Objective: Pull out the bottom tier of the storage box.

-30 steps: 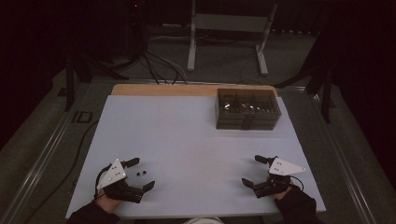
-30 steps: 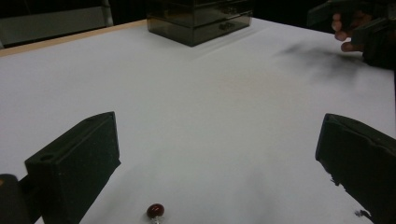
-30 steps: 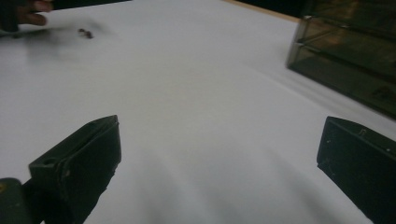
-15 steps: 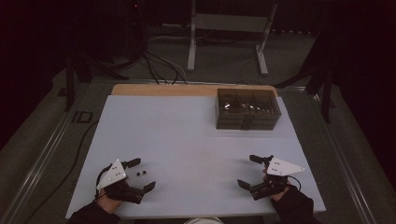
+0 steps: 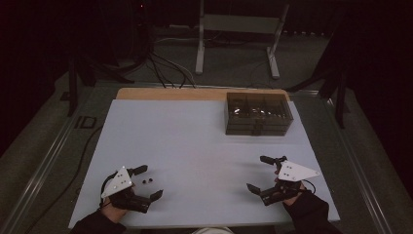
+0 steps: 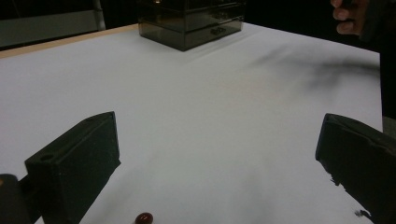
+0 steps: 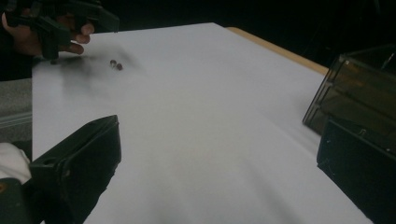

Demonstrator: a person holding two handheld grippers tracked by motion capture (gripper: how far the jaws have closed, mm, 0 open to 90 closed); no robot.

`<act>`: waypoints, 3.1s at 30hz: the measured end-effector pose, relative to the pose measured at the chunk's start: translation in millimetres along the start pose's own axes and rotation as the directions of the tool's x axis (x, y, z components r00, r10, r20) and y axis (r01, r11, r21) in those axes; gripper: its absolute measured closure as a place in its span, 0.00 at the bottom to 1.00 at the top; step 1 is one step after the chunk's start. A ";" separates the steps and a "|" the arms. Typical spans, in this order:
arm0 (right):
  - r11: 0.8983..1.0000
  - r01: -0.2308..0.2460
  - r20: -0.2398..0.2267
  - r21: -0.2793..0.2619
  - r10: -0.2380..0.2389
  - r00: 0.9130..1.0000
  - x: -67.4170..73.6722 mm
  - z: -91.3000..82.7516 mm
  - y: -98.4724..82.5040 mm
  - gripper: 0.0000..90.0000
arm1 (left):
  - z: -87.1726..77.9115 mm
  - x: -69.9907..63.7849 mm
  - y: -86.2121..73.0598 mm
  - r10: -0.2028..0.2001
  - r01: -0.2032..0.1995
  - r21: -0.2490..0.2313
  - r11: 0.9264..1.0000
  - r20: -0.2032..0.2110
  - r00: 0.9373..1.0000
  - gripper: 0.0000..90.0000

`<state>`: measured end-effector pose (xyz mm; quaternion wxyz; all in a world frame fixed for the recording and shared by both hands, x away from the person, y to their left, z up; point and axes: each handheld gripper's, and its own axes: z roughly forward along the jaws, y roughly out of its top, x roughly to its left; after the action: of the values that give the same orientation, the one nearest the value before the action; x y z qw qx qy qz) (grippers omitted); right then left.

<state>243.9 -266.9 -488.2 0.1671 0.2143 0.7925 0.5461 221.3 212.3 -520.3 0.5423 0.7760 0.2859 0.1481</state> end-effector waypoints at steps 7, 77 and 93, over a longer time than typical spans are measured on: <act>1.000 0.015 0.018 -0.018 -0.014 1.000 -5.2 -2.1 9.8 0.00 | -1.0 -0.1 0.2 0.001 -0.001 -0.004 1.000 -0.002 1.000 0.01; 0.937 0.234 0.271 0.260 -0.303 0.914 -82.3 38.3 6.3 0.00 | -1.6 2.4 0.0 -0.010 0.010 -0.008 1.000 -0.012 1.000 0.01; 0.850 0.325 0.262 0.414 -0.453 0.852 -85.3 57.3 -11.6 0.06 | -1.7 3.0 -0.5 -0.014 0.014 -0.003 1.000 -0.015 1.000 0.01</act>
<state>343.4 -269.6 -516.4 0.3727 0.1667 0.8619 0.3009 222.7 215.5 -520.4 0.5424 0.7720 0.2953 0.1505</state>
